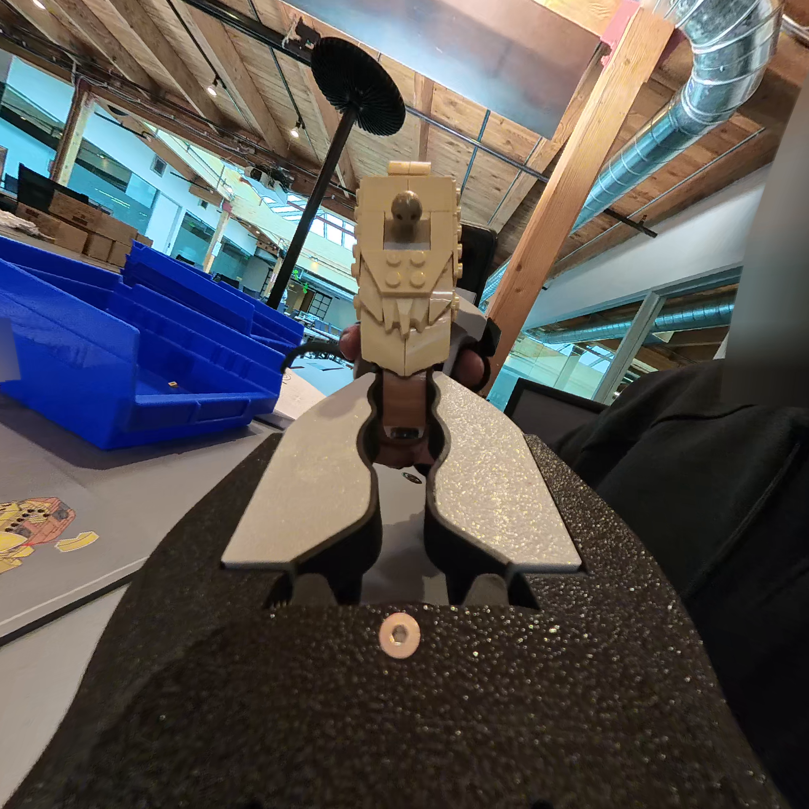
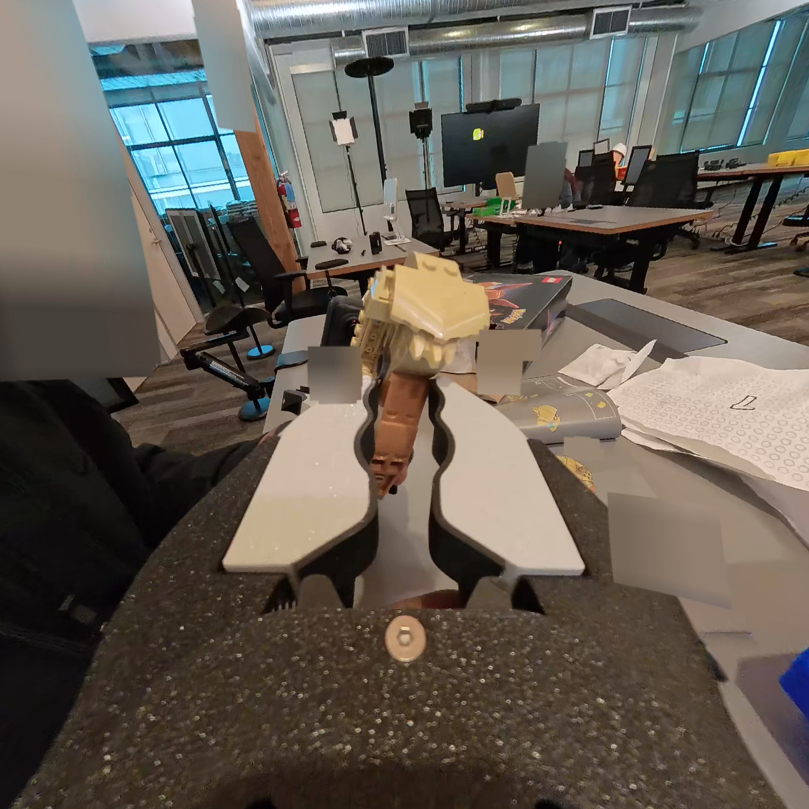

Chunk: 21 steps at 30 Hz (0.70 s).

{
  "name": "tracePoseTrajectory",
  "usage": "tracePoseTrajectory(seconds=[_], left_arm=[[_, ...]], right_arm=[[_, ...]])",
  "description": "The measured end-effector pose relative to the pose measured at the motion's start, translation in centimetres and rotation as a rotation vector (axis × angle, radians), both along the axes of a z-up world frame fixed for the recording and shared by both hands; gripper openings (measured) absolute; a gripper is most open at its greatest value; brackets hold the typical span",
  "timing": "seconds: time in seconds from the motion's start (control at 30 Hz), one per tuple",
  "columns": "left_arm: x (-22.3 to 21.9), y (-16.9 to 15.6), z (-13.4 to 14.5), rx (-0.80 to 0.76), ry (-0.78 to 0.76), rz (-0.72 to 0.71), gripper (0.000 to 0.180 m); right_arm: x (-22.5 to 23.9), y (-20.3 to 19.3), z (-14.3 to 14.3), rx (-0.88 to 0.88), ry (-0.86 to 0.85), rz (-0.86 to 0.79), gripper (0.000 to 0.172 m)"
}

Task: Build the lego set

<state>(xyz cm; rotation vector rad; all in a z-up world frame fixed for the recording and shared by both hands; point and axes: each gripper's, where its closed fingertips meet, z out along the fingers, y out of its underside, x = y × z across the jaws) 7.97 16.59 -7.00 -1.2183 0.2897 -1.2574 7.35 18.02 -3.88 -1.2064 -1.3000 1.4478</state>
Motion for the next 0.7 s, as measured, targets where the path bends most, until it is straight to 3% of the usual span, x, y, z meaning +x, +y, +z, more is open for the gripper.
tracePoseTrajectory(seconds=[0.13,0.33,0.63,0.7], left_arm=[[-0.4,0.2,0.3,-0.009,-0.042,0.007,0.017],[-0.6,0.8,0.4,-0.064,-0.174,0.025,0.038],[-1.1,1.2,1.8,-0.076,-0.444,-0.013,0.035],[-1.3,0.9,2.1,-0.050,-0.484,-0.014,0.027]], right_arm=[[-0.2,0.3,0.3,-0.082,0.064,-0.024,0.020],[-0.3,1.6,0.4,-0.175,0.184,-0.138,0.019],[-1.3,-0.3,0.4,-0.145,0.221,-0.181,0.019],[-1.5,-0.5,0.3,-0.134,0.223,-0.194,0.019]])
